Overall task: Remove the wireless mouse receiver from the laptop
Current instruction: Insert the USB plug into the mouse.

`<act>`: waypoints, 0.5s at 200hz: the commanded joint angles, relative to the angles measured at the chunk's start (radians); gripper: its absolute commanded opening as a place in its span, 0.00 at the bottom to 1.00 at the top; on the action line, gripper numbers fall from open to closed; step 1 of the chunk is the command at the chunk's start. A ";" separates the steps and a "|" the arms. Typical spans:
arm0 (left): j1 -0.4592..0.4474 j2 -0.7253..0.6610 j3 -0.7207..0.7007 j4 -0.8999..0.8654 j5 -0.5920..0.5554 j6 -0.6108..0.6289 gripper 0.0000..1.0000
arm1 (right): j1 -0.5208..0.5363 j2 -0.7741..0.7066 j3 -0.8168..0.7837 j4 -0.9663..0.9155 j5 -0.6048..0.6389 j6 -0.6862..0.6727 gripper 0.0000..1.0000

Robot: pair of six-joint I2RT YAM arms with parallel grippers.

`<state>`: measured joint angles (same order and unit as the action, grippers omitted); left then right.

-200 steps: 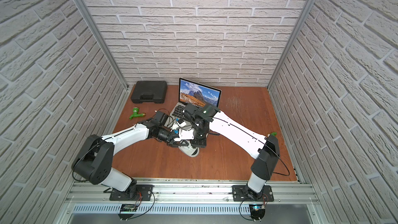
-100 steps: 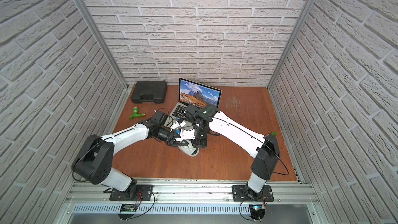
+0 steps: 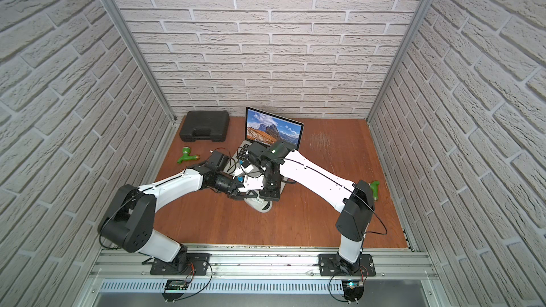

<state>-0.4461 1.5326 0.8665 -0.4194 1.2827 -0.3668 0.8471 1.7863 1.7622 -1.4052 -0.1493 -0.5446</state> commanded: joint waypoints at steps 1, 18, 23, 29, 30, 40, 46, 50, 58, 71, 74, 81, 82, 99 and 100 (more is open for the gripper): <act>0.003 -0.008 0.028 0.019 0.057 0.021 0.00 | 0.013 0.024 0.036 -0.059 0.069 0.038 0.02; 0.004 -0.005 0.029 0.020 0.057 0.021 0.00 | 0.024 0.041 0.057 -0.063 0.072 0.040 0.02; 0.005 -0.005 0.028 0.019 0.058 0.020 0.00 | 0.028 0.047 0.063 -0.065 0.074 0.040 0.02; 0.004 -0.005 0.028 0.021 0.057 0.020 0.00 | 0.031 0.053 0.070 -0.066 0.071 0.041 0.02; 0.004 -0.005 0.028 0.021 0.058 0.020 0.00 | 0.032 0.054 0.071 -0.066 0.071 0.041 0.02; 0.004 -0.004 0.029 0.021 0.057 0.020 0.00 | 0.036 0.063 0.081 -0.068 0.069 0.043 0.02; 0.004 -0.003 0.029 0.020 0.057 0.020 0.00 | 0.040 0.070 0.087 -0.068 0.068 0.042 0.02; 0.004 -0.003 0.028 0.021 0.056 0.019 0.00 | 0.042 0.075 0.091 -0.069 0.068 0.043 0.02; 0.005 -0.002 0.029 0.023 0.055 0.019 0.00 | 0.046 0.080 0.098 -0.069 0.065 0.040 0.02; 0.005 0.001 0.030 0.024 0.056 0.017 0.00 | 0.051 0.088 0.104 -0.065 0.066 0.039 0.02; 0.004 0.002 0.030 0.025 0.055 0.016 0.00 | 0.052 0.089 0.107 -0.066 0.065 0.038 0.02; 0.004 0.003 0.031 0.025 0.056 0.017 0.00 | 0.052 0.094 0.113 -0.068 0.062 0.038 0.02; 0.004 0.003 0.031 0.025 0.056 0.016 0.00 | 0.053 0.094 0.113 -0.068 0.062 0.038 0.02; 0.005 0.004 0.033 0.026 0.056 0.017 0.00 | 0.053 0.088 0.115 -0.058 0.046 0.032 0.02; 0.006 0.005 0.034 0.026 0.056 0.017 0.00 | 0.054 0.086 0.114 -0.056 0.046 0.032 0.02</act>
<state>-0.4438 1.5349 0.8665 -0.4191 1.2716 -0.3668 0.8902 1.8656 1.8584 -1.4799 -0.0948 -0.5262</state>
